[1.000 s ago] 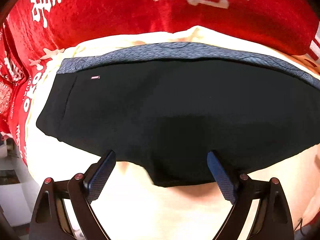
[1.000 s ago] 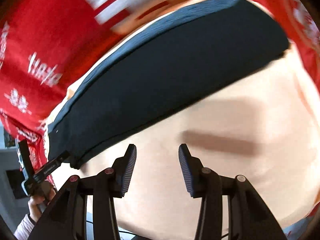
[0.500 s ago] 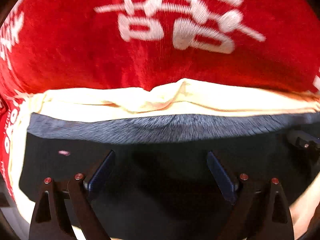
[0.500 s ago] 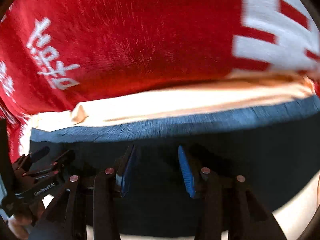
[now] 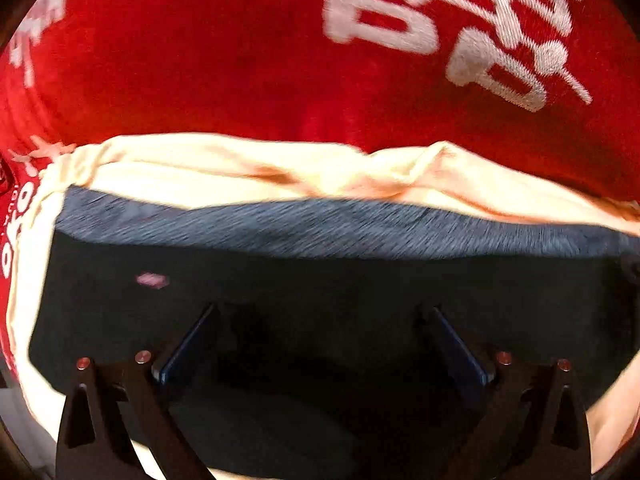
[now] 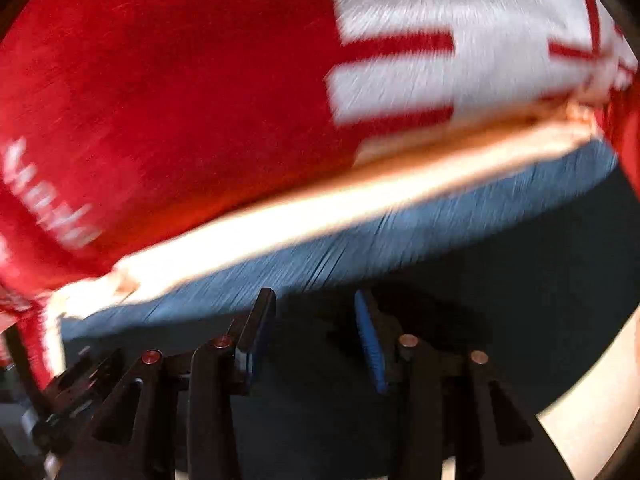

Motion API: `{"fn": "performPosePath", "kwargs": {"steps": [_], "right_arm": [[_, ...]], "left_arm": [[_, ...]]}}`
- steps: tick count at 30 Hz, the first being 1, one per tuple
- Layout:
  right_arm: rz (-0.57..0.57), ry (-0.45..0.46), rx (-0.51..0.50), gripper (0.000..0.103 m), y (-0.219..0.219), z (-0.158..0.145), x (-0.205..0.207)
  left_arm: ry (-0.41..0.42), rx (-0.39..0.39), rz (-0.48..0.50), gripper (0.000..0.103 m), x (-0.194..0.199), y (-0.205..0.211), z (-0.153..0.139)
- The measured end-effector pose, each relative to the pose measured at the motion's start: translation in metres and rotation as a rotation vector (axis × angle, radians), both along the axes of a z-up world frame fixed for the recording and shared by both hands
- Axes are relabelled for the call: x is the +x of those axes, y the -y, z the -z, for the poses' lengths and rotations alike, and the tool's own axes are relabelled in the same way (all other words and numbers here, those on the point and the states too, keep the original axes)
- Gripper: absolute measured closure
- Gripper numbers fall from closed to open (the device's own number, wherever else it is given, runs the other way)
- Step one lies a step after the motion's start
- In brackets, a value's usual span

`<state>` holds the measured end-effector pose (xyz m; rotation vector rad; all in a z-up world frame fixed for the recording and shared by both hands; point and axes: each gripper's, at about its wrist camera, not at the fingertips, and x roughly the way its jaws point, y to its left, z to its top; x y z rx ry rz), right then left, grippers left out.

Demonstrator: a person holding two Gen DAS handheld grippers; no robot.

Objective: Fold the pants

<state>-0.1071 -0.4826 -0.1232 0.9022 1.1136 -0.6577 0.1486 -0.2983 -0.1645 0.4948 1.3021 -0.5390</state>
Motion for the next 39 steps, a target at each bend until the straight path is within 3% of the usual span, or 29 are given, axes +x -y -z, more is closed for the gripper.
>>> {"fn": "performPosePath", "kwargs": {"steps": [5, 9, 13, 18, 24, 30, 35, 39], "right_arm": [[-0.086, 0.153, 0.236, 0.058, -0.082, -0.005, -0.013], [-0.116, 0.232, 0.413, 0.058, -0.141, 0.01, -0.005], [-0.101, 0.244, 0.478, 0.058, -0.186, 0.034, 0.011], [-0.082, 0.251, 0.441, 0.058, -0.198, 0.044, 0.027], [-0.035, 0.283, 0.427, 0.058, -0.201, 0.044, 0.019], [-0.06, 0.308, 0.435, 0.058, -0.207, 0.04, 0.026], [-0.003, 0.302, 0.452, 0.058, -0.203, 0.051, 0.024], [0.071, 0.313, 0.384, 0.058, -0.189, 0.04, 0.009]], "left_arm": [[0.012, 0.022, -0.034, 0.0, 0.012, -0.059, -0.017], [0.045, 0.078, -0.044, 0.0, 0.028, -0.106, -0.007], [0.067, 0.161, -0.031, 0.0, 0.025, -0.134, 0.015], [0.085, 0.147, 0.026, 0.0, 0.012, -0.147, 0.006], [0.05, 0.091, -0.007, 0.0, 0.029, -0.142, -0.001], [0.032, 0.06, -0.01, 0.0, 0.029, -0.132, -0.006], [-0.003, 0.033, 0.024, 0.0, 0.005, -0.114, -0.007], [-0.025, 0.011, 0.07, 0.0, -0.013, -0.096, -0.005]]}}
